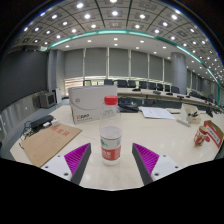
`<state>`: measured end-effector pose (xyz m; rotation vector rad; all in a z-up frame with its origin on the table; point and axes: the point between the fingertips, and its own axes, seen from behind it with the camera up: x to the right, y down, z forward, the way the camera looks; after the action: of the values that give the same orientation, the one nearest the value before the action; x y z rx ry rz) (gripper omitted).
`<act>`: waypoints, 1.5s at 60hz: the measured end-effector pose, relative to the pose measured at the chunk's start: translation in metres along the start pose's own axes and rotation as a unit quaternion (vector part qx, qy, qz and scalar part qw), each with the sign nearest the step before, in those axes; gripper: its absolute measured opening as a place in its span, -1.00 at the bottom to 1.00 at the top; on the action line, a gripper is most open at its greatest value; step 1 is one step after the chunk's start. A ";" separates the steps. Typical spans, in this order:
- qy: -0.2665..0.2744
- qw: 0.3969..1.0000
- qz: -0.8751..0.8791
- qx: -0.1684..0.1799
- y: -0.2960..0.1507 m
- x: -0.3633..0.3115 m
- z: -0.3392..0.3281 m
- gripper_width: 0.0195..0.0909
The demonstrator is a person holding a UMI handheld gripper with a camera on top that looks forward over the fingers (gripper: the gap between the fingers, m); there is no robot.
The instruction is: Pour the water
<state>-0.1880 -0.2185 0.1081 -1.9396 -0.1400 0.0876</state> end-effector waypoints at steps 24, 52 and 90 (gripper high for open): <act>0.032 0.998 0.009 0.047 -0.010 -0.001 0.103 -0.10; -0.045 0.980 0.178 0.079 -0.106 0.046 0.043 -0.57; -0.206 0.547 0.804 0.105 -0.159 0.361 0.045 -0.58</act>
<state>0.1549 -0.0688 0.2421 -1.1166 1.3402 1.6788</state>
